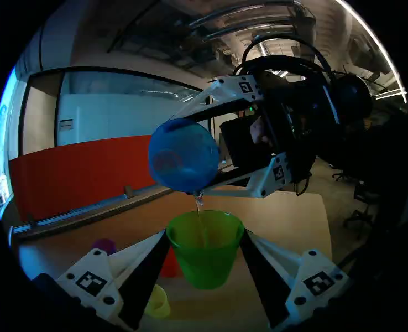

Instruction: Pour water

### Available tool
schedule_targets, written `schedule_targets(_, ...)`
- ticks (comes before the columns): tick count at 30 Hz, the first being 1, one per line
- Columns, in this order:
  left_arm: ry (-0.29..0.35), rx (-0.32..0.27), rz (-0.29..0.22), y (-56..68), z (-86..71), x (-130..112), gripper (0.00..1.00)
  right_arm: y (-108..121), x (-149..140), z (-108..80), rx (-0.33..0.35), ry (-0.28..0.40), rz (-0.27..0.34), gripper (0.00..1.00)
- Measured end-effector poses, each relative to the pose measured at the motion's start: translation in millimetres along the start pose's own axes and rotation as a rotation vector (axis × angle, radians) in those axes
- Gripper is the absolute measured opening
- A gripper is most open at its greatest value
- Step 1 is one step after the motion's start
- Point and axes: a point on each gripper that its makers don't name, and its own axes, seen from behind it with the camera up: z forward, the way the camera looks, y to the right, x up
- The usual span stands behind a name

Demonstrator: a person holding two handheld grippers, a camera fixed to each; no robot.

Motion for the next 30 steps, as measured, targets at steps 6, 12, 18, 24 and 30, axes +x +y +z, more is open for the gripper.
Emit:
schedule_targets(6,-0.001,-0.001,0.002,0.0,1.0,-0.3,0.87,0.2,-1.7,0.0,-0.003,-0.004,-0.022,0.89)
schedule_targets(12,0.0,0.001,0.0,-1.7,1.2,-0.9,0.87,2.0,-2.7,0.0,-0.008,-0.008,-0.037,0.89)
schedule_targets(18,0.0,0.001,-0.002,-2.1,0.9,-0.7,0.88,4.7,-1.5,0.1,-0.011,-0.007,-0.05,0.89)
schedule_targets(24,0.002,0.002,-0.003,-2.7,1.0,-1.2,0.88,4.5,-1.5,1.0,-0.014,-0.01,-0.074,0.89)
schedule_targets(30,0.002,0.003,-0.004,-3.1,0.0,-0.9,0.87,4.8,-1.1,1.5,-0.019,-0.01,-0.089,0.89)
